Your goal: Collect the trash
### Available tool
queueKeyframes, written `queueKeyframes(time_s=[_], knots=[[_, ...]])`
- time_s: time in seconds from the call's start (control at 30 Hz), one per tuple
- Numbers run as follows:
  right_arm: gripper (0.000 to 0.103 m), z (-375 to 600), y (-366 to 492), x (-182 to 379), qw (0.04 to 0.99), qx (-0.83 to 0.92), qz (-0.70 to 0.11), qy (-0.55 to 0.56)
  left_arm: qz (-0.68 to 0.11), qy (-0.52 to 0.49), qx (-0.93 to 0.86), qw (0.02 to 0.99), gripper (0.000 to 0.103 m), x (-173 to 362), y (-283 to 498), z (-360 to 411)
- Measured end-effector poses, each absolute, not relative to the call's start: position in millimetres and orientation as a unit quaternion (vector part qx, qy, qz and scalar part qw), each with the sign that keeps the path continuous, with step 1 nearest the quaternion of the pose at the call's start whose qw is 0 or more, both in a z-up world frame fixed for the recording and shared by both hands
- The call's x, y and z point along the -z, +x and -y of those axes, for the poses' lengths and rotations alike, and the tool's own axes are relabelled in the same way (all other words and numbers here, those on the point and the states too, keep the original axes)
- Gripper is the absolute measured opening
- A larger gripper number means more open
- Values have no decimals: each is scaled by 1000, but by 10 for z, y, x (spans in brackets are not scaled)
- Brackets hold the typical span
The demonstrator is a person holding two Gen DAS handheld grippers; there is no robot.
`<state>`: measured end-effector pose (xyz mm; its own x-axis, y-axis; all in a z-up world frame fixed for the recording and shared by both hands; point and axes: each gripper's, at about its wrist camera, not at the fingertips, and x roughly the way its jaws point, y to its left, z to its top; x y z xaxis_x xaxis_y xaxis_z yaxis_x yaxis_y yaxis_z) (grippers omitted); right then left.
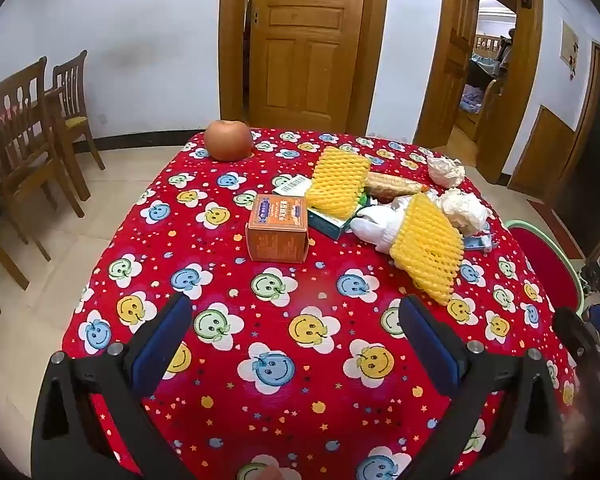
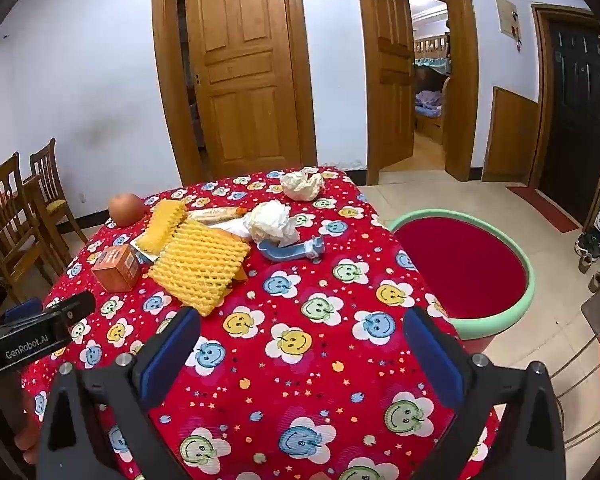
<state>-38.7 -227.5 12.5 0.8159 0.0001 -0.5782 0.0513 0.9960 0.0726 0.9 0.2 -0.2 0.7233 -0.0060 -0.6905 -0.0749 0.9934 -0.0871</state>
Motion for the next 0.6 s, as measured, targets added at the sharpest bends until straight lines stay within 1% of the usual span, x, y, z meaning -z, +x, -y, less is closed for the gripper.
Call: queueKeyframes(time_s=[0.2, 0.23, 0.6], knots=[[103, 2255, -357, -190, 949, 8, -312, 50, -364, -51, -19, 930, 101, -62, -42, -22], [103, 2266, -416, -161, 952, 10, -301, 49, -363, -50, -21, 930, 101, -68, -52, -10], [103, 2281, -425, -165, 953, 8, -300, 51, -358, -52, -23, 932, 102, -106, -81, -22]])
